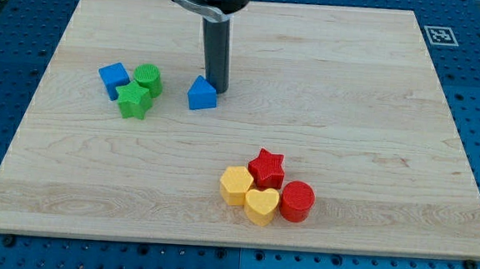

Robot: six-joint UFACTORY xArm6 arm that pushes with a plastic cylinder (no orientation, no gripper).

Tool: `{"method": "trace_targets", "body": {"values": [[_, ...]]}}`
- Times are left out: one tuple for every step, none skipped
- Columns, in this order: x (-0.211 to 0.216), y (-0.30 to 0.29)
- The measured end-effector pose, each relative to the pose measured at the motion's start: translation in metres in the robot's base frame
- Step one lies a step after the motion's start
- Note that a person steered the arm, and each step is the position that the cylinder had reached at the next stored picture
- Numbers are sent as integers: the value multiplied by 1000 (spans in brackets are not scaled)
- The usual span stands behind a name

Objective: Move the blue triangle closer to green star

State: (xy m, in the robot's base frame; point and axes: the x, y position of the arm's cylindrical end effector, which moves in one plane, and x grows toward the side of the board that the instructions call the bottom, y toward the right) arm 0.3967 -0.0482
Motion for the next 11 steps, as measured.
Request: {"method": "trace_targets", "body": {"values": [[-6, -5], [-2, 1], [18, 9], [21, 9], [21, 7], [21, -4], [21, -17], [21, -32], [21, -51], [21, -61], [21, -37]]}}
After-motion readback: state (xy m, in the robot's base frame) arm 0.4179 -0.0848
